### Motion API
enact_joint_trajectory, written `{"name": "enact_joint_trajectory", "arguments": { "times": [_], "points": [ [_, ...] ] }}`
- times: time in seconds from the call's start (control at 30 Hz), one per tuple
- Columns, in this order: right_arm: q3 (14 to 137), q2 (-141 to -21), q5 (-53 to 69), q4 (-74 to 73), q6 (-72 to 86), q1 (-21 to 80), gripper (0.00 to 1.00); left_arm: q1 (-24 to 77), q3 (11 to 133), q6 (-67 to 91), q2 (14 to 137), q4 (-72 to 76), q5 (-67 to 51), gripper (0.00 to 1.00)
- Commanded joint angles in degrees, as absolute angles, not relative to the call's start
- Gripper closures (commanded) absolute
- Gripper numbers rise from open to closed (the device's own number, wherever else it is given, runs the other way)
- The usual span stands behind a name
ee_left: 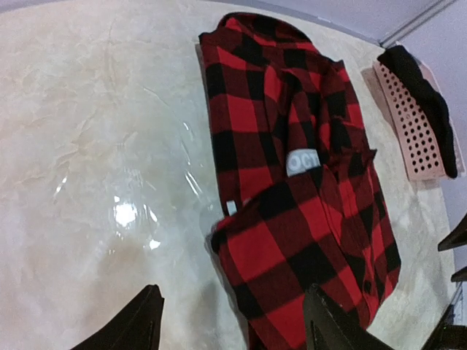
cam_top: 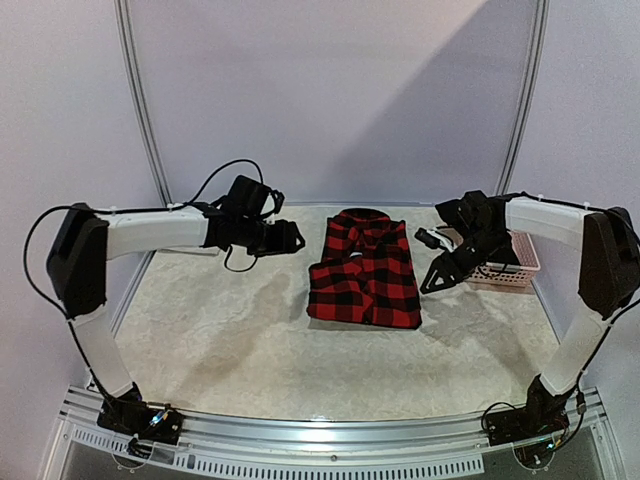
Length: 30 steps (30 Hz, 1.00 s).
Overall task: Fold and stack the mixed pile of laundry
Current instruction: Move the right arm to the center of the board with the 2/3-rectangle-folded shirt, then smooth out the 2/3-rectangle-folded shirt at the center of the board.
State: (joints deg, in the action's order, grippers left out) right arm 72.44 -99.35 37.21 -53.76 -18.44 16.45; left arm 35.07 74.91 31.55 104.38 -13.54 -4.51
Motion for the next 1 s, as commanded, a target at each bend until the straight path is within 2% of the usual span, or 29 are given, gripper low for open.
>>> {"name": "enact_joint_trajectory", "arguments": {
  "times": [0.0,0.2,0.5,0.77,0.9,0.97],
  "points": [
    [74.97,-99.37,32.27,-44.92,-18.25,16.42,0.45,30.48,80.22,35.74,116.04,-12.26,-16.36,0.32],
    [84.52,-108.15,29.81,-40.7,-13.36,16.44,0.4,29.82,84.03,37.61,123.0,-10.07,-19.92,0.33],
    [95.61,-123.71,27.3,-38.54,-9.52,16.35,0.36,29.36,86.08,39.16,128.4,-7.74,-23.95,0.39],
    [98.57,-128.32,26.49,-38.34,-9.21,16.3,0.37,29.36,87.77,39.72,130.95,-5.82,-26.78,0.6],
    [98.99,-129.36,27.21,-38.66,-9.52,16.35,0.51,29.36,88.77,40.06,131.35,-4.79,-28.29,0.76],
    [98.72,-129.23,26.98,-38.13,-9.53,16.35,0.54,29.36,89.38,40.29,131.61,-4.61,-28.74,0.81]
  ]
}}
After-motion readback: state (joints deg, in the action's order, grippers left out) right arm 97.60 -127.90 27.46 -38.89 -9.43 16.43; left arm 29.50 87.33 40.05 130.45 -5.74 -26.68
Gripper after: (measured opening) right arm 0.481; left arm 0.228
